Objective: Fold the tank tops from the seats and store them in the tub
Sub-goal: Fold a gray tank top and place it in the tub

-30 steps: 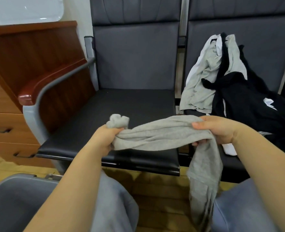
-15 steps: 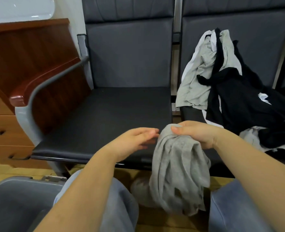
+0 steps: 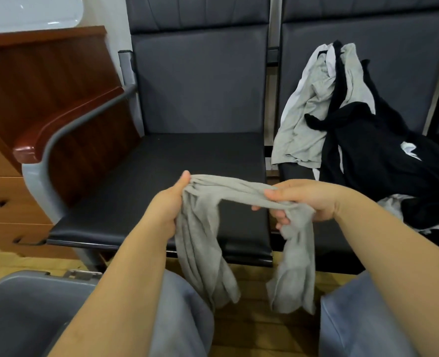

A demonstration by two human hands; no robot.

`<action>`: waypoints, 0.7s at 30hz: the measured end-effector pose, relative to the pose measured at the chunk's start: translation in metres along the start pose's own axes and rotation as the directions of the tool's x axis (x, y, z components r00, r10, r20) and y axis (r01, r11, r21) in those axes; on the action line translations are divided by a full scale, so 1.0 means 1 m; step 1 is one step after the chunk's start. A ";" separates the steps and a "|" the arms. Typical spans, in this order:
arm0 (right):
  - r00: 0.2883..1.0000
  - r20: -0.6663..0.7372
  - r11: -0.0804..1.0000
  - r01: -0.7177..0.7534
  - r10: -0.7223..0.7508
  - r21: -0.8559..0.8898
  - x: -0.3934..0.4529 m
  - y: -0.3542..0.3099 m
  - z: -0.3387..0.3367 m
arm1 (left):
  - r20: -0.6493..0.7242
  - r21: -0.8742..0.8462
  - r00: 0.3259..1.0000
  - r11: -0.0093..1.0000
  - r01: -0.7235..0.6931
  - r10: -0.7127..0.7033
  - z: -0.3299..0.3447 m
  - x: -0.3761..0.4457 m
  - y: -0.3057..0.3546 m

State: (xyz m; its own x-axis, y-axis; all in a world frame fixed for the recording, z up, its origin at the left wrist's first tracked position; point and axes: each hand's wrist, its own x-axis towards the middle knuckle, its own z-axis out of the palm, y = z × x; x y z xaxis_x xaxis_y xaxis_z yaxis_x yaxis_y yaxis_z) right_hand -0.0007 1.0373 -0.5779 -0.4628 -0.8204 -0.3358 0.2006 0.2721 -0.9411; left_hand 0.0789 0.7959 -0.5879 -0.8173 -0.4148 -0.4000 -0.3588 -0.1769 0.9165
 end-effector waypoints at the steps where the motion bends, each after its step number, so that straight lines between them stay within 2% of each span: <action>1: 1.000 -0.029 1.000 0.005 -0.004 0.008 -0.002 -0.001 -0.005 | -0.080 -0.010 0.996 0.999 0.032 -0.033 -0.005 0.004 0.001; 3: 0.997 -0.077 1.000 0.020 -0.020 0.010 -0.006 -0.001 -0.012 | -0.144 0.092 0.988 0.994 0.061 -0.047 -0.013 0.010 0.000; 4: 0.994 -0.103 0.999 0.035 -0.033 0.017 -0.008 -0.002 -0.013 | -0.132 0.172 0.990 0.983 0.066 -0.044 -0.016 0.011 -0.002; 6: 0.988 -0.144 0.996 0.071 -0.062 0.058 -0.010 -0.002 -0.014 | -0.026 0.315 1.000 0.949 0.021 -0.014 -0.017 0.010 -0.007; 8: 0.985 -0.146 0.991 0.106 -0.094 0.077 -0.010 -0.002 -0.010 | 0.149 0.382 0.987 0.917 -0.114 0.061 -0.010 0.003 -0.012; 11: 0.985 -0.144 0.989 0.113 -0.099 0.099 -0.008 -0.001 -0.002 | 0.400 0.297 0.905 0.913 -0.279 0.146 0.010 -0.007 -0.021; 14: 0.982 -0.180 0.992 0.079 -0.061 0.094 -0.004 0.000 0.005 | 0.598 0.154 0.793 0.954 -0.259 0.119 0.029 -0.014 -0.029; 16: 0.988 -0.155 0.999 0.030 -0.027 0.013 -0.002 0.002 0.009 | 0.650 0.150 0.756 0.963 -0.222 0.073 0.036 -0.015 -0.029; 18: 0.998 -0.063 0.995 -0.018 0.011 -0.099 0.002 0.004 0.012 | 0.673 0.147 0.737 0.965 -0.217 0.063 0.040 -0.016 -0.028; 21: 0.999 0.005 0.987 -0.039 0.040 -0.157 0.004 0.003 0.014 | 0.643 0.159 0.763 0.964 -0.214 0.063 0.042 -0.015 -0.024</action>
State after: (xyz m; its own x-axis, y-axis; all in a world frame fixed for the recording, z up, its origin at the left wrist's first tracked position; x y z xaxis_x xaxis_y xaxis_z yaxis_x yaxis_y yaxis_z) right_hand 0.0097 1.0280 -0.5813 -0.4498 -0.8114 -0.3732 0.0800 0.3796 -0.9217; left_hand 0.0805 0.8439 -0.6043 -0.9364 0.2461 -0.2504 -0.2430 0.0603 0.9681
